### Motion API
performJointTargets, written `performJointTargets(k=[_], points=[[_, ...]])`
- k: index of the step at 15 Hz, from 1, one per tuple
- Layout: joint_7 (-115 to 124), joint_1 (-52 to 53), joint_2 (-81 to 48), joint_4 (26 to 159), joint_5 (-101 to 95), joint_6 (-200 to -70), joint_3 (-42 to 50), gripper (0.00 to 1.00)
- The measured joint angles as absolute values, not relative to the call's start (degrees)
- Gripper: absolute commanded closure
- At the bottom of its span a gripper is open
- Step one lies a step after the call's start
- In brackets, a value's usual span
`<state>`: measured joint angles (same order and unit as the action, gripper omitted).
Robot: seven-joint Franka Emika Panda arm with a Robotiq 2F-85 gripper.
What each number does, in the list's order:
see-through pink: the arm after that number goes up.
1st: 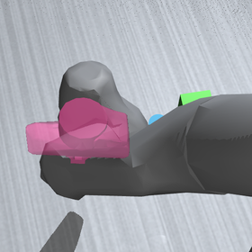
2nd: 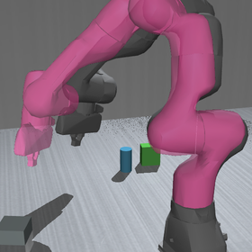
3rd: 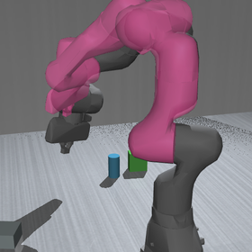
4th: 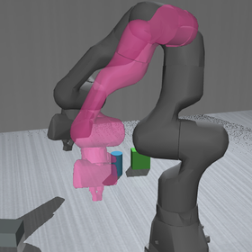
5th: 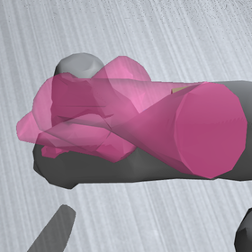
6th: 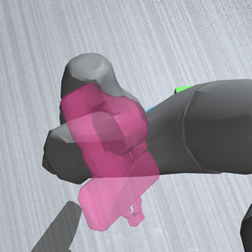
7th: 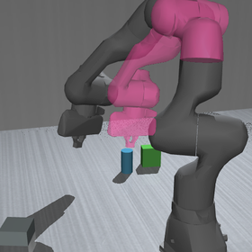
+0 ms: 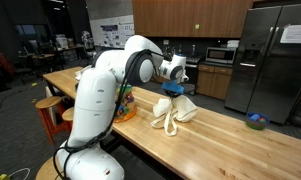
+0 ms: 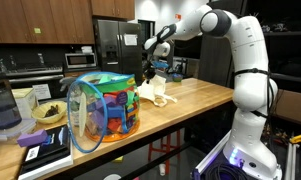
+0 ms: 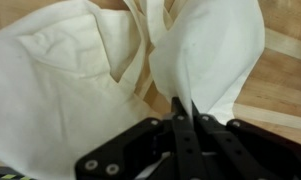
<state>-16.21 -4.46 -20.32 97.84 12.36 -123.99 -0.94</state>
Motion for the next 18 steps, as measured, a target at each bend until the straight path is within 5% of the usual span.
performJointTargets(k=[18], points=[[-2.6, -12.9, -24.3, 89.7, -6.9, -127.9, 14.8, 0.99]])
